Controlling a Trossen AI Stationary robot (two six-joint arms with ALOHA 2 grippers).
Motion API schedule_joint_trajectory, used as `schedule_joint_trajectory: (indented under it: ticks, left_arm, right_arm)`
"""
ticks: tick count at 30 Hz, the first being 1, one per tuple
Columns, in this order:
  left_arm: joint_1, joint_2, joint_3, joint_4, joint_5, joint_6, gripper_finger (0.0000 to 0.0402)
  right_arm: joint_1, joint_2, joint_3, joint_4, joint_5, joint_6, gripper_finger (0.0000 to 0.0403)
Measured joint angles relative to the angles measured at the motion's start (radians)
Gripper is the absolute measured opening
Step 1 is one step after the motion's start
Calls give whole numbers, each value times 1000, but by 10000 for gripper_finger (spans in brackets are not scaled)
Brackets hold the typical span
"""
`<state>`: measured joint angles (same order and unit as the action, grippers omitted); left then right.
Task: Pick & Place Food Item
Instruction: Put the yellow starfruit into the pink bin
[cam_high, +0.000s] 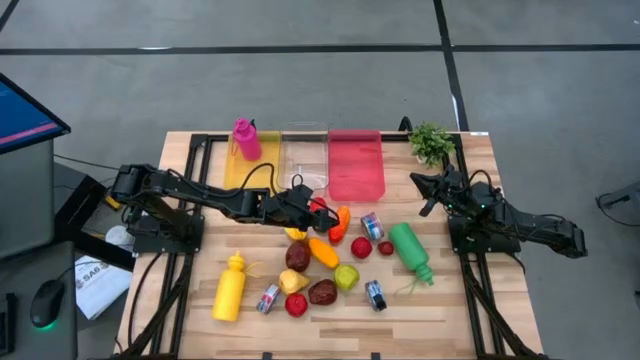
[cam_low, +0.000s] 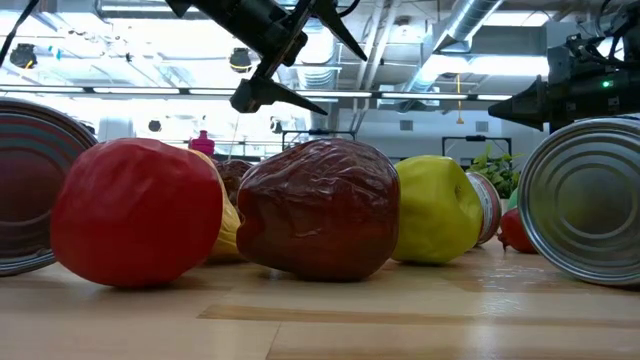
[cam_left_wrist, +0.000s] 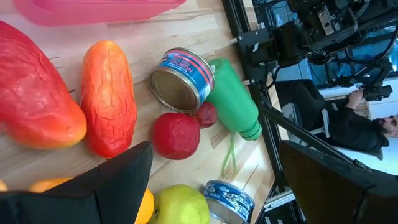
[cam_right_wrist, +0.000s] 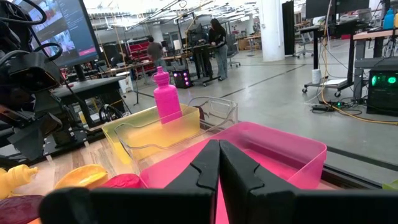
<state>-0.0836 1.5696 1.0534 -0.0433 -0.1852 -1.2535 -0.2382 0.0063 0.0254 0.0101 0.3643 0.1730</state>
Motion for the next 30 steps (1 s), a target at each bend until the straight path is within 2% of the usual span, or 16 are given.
schedule_joint_trajectory:
  ticks: [22, 26, 30]
  left_arm:
    - [2, -1, 0, 53, 0, -4, 339]
    - [2, -1, 0, 76, 0, 90, 357]
    - [12, -1, 0, 170, 0, 201, 389]
  right_arm:
    - [0, 0, 0, 0, 0, 0, 6]
    - [0, 0, 0, 0, 0, 0, 6]
    - [0, 0, 0, 0, 0, 0, 6]
